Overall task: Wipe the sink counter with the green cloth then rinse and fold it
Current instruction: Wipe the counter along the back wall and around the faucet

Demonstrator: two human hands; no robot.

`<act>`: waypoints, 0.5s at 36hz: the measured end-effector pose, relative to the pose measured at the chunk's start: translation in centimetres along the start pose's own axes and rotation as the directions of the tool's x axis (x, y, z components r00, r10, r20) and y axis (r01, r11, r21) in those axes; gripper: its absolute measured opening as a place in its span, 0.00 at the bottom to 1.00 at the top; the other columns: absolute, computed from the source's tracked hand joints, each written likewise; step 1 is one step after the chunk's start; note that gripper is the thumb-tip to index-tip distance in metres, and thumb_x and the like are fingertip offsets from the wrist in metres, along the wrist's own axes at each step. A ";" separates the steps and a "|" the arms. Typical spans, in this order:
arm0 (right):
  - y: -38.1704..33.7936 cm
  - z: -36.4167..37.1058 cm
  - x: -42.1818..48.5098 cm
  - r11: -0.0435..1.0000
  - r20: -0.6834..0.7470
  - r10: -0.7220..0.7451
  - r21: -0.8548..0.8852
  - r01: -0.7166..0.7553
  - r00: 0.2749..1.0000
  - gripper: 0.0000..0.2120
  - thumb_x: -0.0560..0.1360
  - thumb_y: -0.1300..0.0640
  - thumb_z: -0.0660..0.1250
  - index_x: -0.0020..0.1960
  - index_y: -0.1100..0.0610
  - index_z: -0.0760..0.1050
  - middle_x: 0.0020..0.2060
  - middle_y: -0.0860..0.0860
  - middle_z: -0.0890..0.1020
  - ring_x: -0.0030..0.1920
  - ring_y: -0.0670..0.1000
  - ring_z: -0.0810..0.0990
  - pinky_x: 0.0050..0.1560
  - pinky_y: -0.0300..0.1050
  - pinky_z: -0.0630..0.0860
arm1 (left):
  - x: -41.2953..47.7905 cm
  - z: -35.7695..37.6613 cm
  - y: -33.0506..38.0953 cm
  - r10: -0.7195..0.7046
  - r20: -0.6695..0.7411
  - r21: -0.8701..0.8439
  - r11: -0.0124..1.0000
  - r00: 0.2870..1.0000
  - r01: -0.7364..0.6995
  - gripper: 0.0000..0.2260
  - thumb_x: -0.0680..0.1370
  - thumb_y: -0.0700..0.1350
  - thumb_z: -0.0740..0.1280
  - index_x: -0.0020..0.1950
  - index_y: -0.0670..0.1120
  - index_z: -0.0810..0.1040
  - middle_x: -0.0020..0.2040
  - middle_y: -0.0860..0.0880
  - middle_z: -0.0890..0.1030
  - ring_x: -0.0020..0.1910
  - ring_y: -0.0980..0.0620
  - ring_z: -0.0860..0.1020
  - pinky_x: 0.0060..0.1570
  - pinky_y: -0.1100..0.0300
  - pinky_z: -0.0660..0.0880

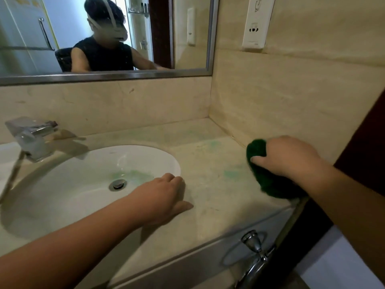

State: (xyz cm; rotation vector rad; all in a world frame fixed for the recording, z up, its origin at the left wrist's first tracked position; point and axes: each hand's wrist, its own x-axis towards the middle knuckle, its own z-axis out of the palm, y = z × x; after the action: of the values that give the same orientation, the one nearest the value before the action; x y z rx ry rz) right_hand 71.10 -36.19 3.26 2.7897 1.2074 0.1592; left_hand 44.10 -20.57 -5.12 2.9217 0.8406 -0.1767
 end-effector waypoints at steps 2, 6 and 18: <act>-0.5 2.4 0.2 0.997 -0.063 -0.073 -0.038 0.071 0.995 0.26 0.80 0.35 0.58 0.64 0.56 0.75 0.56 0.55 0.77 0.53 0.57 0.77 0.49 0.53 0.77 | -0.3 0.3 -0.5 -0.012 0.027 0.013 1.000 1.000 0.012 0.42 0.76 0.78 0.53 0.78 0.49 0.63 0.74 0.46 0.71 0.68 0.42 0.75 0.66 0.45 0.75; -0.6 7.8 1.2 0.973 -0.011 -0.221 0.067 0.221 0.975 0.31 0.84 0.39 0.51 0.82 0.54 0.59 0.80 0.58 0.61 0.79 0.61 0.59 0.79 0.57 0.59 | -1.2 0.9 -1.4 -0.032 0.053 0.044 0.999 0.998 0.030 0.47 0.74 0.80 0.48 0.80 0.47 0.61 0.77 0.45 0.69 0.72 0.42 0.73 0.70 0.46 0.72; -2.1 11.3 3.2 0.954 -0.040 -0.213 0.209 0.217 0.976 0.26 0.86 0.55 0.55 0.81 0.62 0.60 0.81 0.59 0.62 0.81 0.59 0.59 0.80 0.55 0.56 | -0.8 2.9 -3.1 0.065 -0.042 -0.041 0.997 0.997 -0.066 0.40 0.75 0.81 0.44 0.63 0.50 0.72 0.55 0.49 0.78 0.53 0.46 0.79 0.57 0.45 0.78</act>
State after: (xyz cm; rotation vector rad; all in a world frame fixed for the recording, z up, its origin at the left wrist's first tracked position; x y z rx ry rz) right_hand 73.29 -32.91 -8.04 2.8064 1.6105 0.0380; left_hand 41.57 -18.74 -8.05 2.9178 0.7432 -0.0937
